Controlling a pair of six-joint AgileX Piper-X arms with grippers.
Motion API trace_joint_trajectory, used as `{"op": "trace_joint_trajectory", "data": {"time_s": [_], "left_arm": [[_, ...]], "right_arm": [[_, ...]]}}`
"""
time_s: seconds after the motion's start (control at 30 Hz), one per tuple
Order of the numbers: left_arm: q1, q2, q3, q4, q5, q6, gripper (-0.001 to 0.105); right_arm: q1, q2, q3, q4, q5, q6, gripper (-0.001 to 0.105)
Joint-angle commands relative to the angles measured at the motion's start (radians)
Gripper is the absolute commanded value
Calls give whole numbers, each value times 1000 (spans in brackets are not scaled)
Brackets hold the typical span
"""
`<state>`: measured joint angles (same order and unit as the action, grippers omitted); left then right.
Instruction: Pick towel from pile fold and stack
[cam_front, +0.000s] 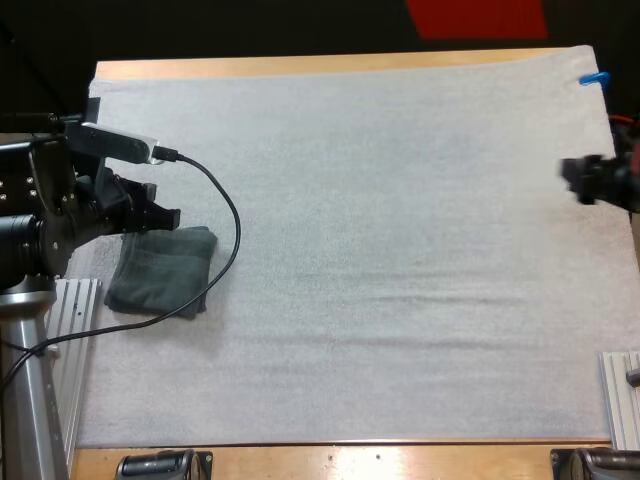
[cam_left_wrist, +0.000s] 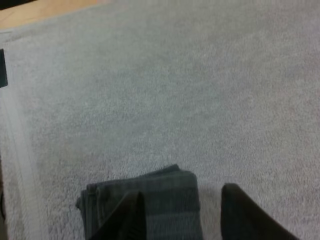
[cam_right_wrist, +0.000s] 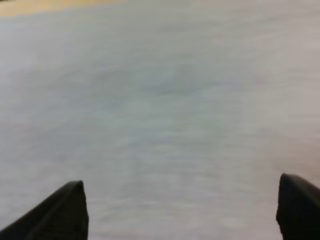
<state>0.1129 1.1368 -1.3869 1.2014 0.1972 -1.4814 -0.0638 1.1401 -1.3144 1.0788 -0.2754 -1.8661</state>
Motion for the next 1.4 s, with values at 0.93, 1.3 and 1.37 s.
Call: {"op": "trace_joint_trajectory", "data": {"time_s": [0.93, 1.3, 1.37], "left_arm": [[-95, -722, 512, -182, -119, -3, 35], [-95, -1078, 711, -113, -119, -50, 35], [-95, -1132, 733, -83, -110, -65, 35]], "right_arm": [[35, -812, 449, -29, 185, -13, 74], [35, -1126, 621, -43, 185, 41, 74], [35, -1174, 651, -43, 185, 87, 74]]}}
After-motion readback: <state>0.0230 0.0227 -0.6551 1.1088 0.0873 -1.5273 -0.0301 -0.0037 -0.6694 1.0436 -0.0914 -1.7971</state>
